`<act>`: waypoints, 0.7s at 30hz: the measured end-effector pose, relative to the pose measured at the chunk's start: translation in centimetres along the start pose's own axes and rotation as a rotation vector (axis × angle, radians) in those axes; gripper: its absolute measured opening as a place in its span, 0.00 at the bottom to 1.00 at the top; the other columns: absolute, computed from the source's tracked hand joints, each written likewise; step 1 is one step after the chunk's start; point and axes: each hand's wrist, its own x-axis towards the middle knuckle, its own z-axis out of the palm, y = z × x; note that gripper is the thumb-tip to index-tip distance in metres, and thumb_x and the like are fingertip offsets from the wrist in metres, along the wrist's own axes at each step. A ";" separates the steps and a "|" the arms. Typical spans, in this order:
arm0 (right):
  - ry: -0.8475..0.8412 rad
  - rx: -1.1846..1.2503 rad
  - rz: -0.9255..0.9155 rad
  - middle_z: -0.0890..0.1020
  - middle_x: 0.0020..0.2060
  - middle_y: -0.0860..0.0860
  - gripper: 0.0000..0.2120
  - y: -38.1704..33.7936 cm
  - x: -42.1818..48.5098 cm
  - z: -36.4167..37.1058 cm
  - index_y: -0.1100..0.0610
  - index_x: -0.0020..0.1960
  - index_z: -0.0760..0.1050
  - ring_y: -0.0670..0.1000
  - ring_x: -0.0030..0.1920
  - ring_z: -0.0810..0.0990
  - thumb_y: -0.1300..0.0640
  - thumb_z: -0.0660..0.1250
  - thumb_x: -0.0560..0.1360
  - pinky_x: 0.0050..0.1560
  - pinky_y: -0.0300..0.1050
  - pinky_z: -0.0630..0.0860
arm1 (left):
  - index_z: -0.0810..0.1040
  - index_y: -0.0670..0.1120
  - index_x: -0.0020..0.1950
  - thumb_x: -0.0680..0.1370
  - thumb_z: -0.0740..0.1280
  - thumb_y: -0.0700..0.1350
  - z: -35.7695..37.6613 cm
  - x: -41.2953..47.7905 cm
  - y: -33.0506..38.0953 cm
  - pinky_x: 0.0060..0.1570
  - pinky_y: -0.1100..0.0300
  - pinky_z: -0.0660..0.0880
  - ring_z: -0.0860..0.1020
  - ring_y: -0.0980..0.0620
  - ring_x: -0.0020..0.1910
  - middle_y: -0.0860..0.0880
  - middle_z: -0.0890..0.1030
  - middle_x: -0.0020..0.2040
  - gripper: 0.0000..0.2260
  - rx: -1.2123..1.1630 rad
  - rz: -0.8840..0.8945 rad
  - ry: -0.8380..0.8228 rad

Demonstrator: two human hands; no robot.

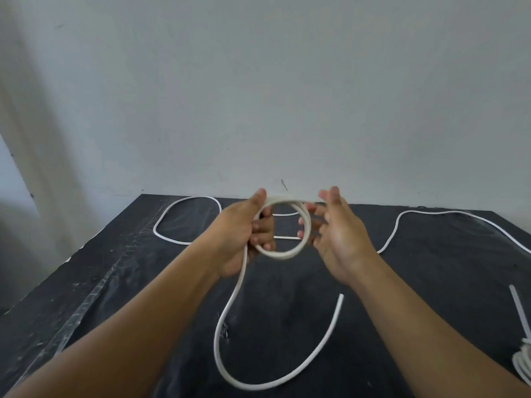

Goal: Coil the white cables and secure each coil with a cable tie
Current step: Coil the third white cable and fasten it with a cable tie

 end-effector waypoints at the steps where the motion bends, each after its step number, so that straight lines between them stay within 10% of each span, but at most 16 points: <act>1: -0.009 0.078 0.088 0.77 0.52 0.54 0.22 1.0 -0.3 -0.3 0.54 0.59 0.72 0.55 0.44 0.77 0.39 0.56 0.77 0.43 0.52 0.75 | 0.67 0.45 0.38 0.82 0.54 0.54 0.0 0.2 0.4 0.25 0.62 0.68 0.58 0.56 0.20 0.52 0.59 0.26 0.17 -0.041 0.038 0.037; 5: -0.422 -0.075 0.354 0.79 0.60 0.49 0.37 5.4 -3.1 -0.2 0.52 0.62 0.75 0.51 0.56 0.80 0.27 0.63 0.64 0.56 0.47 0.73 | 0.68 0.45 0.37 0.82 0.55 0.54 0.0 1.1 1.9 0.24 0.62 0.68 0.58 0.56 0.20 0.52 0.59 0.26 0.17 -0.087 0.165 0.136; 9: -0.778 -0.262 0.377 0.82 0.53 0.46 0.17 7.2 -4.9 1.2 0.51 0.60 0.72 0.48 0.57 0.78 0.47 0.66 0.74 0.63 0.42 0.71 | 0.68 0.45 0.38 0.82 0.55 0.54 -0.5 1.3 2.7 0.24 0.62 0.67 0.58 0.56 0.21 0.52 0.59 0.26 0.17 -0.073 0.200 0.178; 14: -0.603 -0.233 0.416 0.72 0.30 0.47 0.05 6.7 -3.6 -0.5 0.57 0.46 0.71 0.46 0.27 0.70 0.59 0.59 0.81 0.40 0.48 0.77 | 0.68 0.45 0.38 0.82 0.55 0.54 -3.1 1.0 2.9 0.24 0.61 0.68 0.58 0.55 0.21 0.51 0.59 0.26 0.17 -0.010 0.204 0.230; 21: -0.273 -0.939 0.261 0.65 0.26 0.50 0.22 5.4 0.4 -5.1 0.55 0.34 0.70 0.46 0.23 0.59 0.37 0.66 0.73 0.24 0.39 0.58 | 0.67 0.45 0.37 0.82 0.56 0.54 -5.9 -0.2 3.1 0.21 0.63 0.63 0.57 0.55 0.21 0.52 0.59 0.26 0.18 0.076 0.212 0.315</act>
